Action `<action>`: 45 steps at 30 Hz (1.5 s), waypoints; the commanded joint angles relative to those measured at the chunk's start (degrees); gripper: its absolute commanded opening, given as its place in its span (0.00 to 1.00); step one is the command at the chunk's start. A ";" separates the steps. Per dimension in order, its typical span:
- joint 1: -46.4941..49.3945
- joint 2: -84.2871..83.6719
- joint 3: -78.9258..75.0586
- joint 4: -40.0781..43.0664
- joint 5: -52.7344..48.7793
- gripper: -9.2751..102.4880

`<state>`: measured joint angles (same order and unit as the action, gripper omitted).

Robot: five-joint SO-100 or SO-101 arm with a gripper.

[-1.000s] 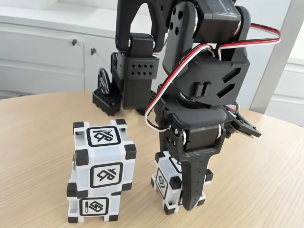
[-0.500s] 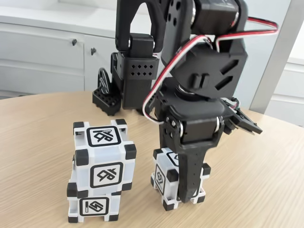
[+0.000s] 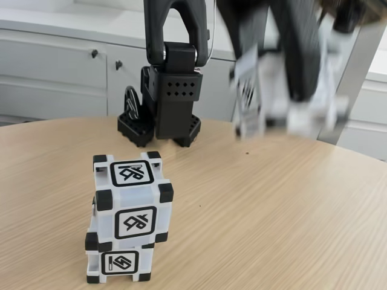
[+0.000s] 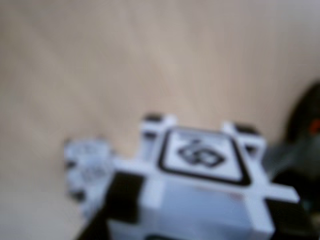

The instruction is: Stack cubes from left to right.

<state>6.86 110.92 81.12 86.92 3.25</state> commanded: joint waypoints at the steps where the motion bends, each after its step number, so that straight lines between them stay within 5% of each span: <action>1: 0.44 2.29 -10.02 6.42 -1.76 0.22; 8: 1.58 2.37 -12.39 11.87 -6.86 0.22; 19: 20.83 0.00 -12.22 11.95 -16.26 0.22; 28: 21.71 -13.27 -12.22 11.95 -19.07 0.22; 45: 24.79 -12.48 -1.32 11.95 -22.59 0.21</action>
<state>31.03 97.21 79.28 98.44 -18.72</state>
